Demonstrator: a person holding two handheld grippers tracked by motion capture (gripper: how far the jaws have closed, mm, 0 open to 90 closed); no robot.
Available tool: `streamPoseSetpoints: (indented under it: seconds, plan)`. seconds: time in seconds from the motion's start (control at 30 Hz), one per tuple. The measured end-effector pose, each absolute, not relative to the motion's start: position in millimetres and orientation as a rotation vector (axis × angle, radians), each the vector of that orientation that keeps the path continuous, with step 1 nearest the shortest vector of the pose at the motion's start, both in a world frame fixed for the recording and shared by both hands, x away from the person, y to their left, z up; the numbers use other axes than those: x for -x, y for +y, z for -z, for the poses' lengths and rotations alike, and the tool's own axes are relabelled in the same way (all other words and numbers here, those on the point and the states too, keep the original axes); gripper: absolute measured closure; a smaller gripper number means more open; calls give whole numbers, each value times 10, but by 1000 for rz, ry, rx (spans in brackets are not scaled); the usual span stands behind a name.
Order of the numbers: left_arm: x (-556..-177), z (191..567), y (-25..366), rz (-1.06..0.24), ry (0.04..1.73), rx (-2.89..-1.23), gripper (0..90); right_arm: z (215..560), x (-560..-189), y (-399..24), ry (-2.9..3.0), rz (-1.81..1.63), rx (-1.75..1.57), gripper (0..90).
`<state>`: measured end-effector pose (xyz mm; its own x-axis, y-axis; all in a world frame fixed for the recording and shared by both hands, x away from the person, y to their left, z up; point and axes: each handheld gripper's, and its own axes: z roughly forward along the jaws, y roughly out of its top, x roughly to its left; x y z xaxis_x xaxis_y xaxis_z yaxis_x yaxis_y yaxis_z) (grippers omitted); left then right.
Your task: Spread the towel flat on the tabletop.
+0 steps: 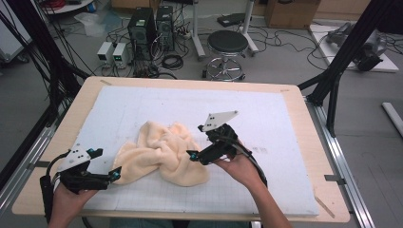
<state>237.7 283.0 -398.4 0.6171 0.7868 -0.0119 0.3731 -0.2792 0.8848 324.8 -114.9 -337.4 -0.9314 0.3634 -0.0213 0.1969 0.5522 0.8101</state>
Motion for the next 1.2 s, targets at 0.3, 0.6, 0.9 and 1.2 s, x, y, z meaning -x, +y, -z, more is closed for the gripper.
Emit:
streamPoseSetpoints:
  seconds: [0.3, 0.6, 0.9, 1.2]
  plan:
    - [-2378, 3985, 2834, -542, 925, -1888, 63, 3520, -3328, -887, 2686, -1295, -424, 99]
    - [-2384, 3993, 2844, -537, 934, -1881, 63, 3737, -3372, -596, 2779, -1220, -364, 163]
    - [-2390, 3992, 2826, -537, 925, -1886, 63, 3909, -3448, -499, 2830, -1134, -390, 292]
    - [-2419, 3998, 2782, -521, 913, -1893, 63, 4052, -3445, -527, 2854, -1181, -419, 473]
